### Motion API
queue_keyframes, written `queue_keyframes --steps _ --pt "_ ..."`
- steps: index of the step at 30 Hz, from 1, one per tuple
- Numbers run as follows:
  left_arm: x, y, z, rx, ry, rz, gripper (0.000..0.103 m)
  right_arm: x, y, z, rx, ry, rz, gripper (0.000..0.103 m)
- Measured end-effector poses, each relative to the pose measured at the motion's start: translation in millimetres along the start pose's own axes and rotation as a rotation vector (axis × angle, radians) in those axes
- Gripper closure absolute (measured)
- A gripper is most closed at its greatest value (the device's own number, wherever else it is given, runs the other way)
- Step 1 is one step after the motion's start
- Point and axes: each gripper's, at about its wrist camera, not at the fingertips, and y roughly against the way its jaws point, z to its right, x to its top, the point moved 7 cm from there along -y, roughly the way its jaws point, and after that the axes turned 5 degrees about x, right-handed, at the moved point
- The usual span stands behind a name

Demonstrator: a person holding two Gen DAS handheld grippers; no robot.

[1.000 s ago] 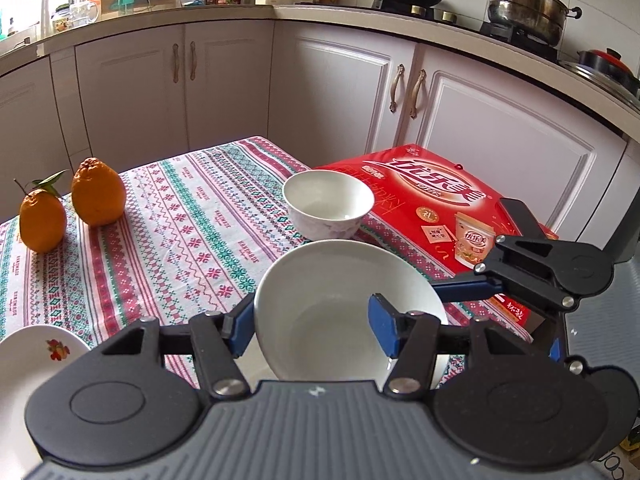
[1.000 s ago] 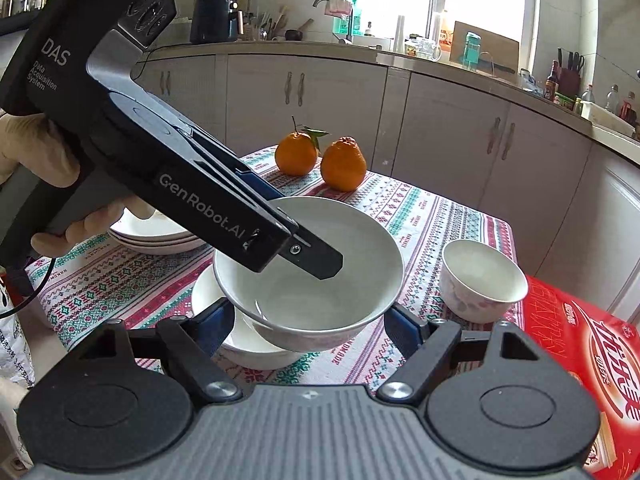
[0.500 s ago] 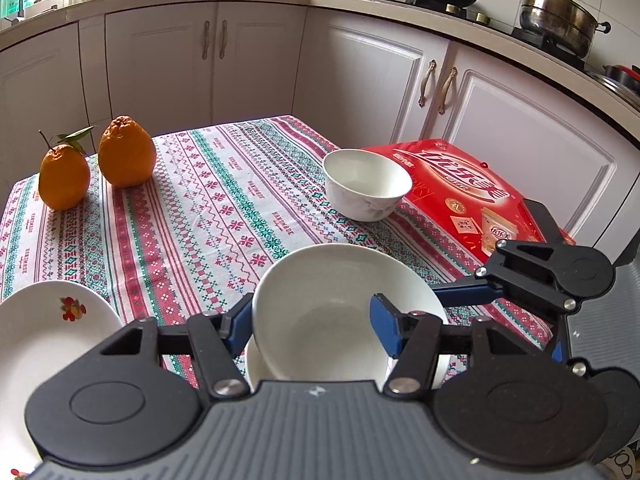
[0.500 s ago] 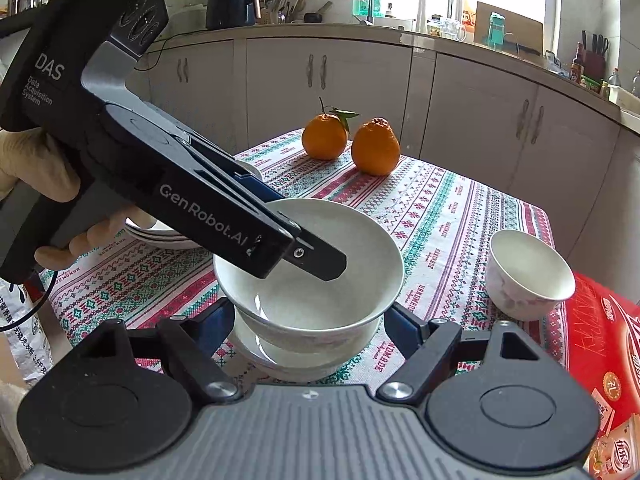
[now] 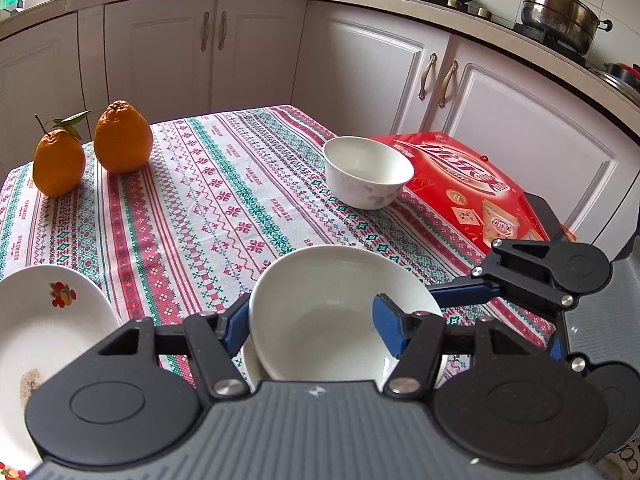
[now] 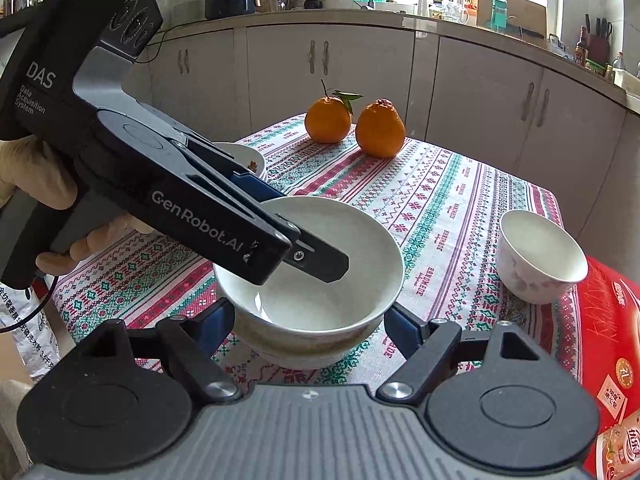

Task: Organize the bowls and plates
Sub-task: 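Carry the white bowl with the left gripper over the bowl beside the right gripper, then lower the bowl into the other bowl and open the left gripper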

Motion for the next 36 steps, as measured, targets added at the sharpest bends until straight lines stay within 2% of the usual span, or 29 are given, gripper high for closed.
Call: queue_keyframes --steps 13,20,21,25,31,36 --pt "-1.6 -0.9 -0.6 -0.003 0.004 0.002 0.040 -2.2 -2.0 0.6 0.019 -0.026 0.001 0.018" --pt "-2.1 -0.8 0.3 -0.003 0.000 0.003 0.035 -3.0 -1.4 0.3 0.022 -0.033 0.005 0.017" --pt "-2.0 -0.6 -0.4 0.006 -0.003 0.004 0.031 -3.2 -1.1 0.4 0.021 -0.033 0.006 0.017" --pt "2.6 3.5 -0.9 -0.004 -0.009 0.010 0.030 -0.8 7.8 3.0 0.021 -0.035 0.033 0.011" --pt "31.7 6.6 4.3 -0.021 -0.067 0.023 0.027 3.0 32.1 23.0 -0.035 -0.019 0.073 0.007" --pt "70.0 -14.5 18.9 -0.038 -0.160 0.022 0.025 8.9 49.4 72.1 -0.129 -0.058 0.111 0.003"
